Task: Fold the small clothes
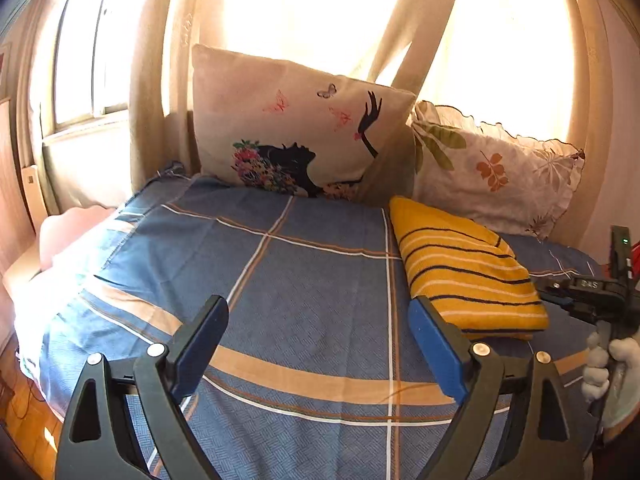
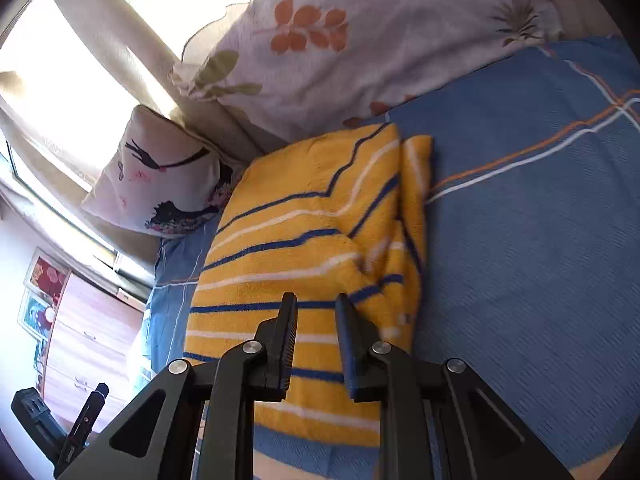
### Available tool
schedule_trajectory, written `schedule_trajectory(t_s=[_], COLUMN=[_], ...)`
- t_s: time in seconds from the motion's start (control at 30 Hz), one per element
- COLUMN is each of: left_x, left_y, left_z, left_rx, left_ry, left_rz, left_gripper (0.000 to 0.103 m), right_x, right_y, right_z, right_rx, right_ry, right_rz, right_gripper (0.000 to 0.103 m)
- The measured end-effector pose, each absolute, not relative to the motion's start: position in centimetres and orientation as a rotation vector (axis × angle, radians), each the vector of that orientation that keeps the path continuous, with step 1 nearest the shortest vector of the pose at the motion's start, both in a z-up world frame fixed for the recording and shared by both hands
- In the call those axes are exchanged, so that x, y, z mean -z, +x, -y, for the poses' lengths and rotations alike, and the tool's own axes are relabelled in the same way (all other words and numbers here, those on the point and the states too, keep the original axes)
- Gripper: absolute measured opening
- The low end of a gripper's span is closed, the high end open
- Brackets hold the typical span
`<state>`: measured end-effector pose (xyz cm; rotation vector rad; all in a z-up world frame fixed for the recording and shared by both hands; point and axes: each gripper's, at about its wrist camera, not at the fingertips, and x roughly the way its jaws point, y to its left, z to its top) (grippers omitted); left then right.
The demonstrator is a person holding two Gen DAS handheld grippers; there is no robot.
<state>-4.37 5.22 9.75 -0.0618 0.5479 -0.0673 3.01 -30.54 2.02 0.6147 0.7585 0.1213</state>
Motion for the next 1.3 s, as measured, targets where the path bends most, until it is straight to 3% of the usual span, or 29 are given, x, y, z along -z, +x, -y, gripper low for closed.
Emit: schedule_trajectory(t_s=[0.07,0.13,0.27,0.83,1.3], left_x=[-10.1,-10.3,-10.0,-5.8,-4.4], left_y=[-4.9,-5.3,-5.8,-4.7,-4.5], left_z=[-4.7,-3.9,-2.3,-0.3,0.7], left_rx=[0.042,0.025,-0.02,0.13,0.12], left_ry=[-0.04,-0.01,0.06,-0.011,0.048], left_rz=[-0.514,-0.498,-0.521,-0.771,-0.809], left_gripper=[0.097,0.099,0.099,0.1,0.1], right_x=[-3.9,-5.2,-6.1,-3.4,-2.0], right_y=[-0.3,-3.3,-7.3,-7.3,-6.7], right_z=[30.2,29.9,28.4,20.0,20.3], right_rx=[-0.015,0.026,0.049,0.056,0.075], right_ry=[0.483,0.436,0.428,0.192,0.219], right_rz=[-0.698,-0.639,-0.569,-0.674,-0.73], right_gripper=[0.046,0.054,0.061,0.071,0.072])
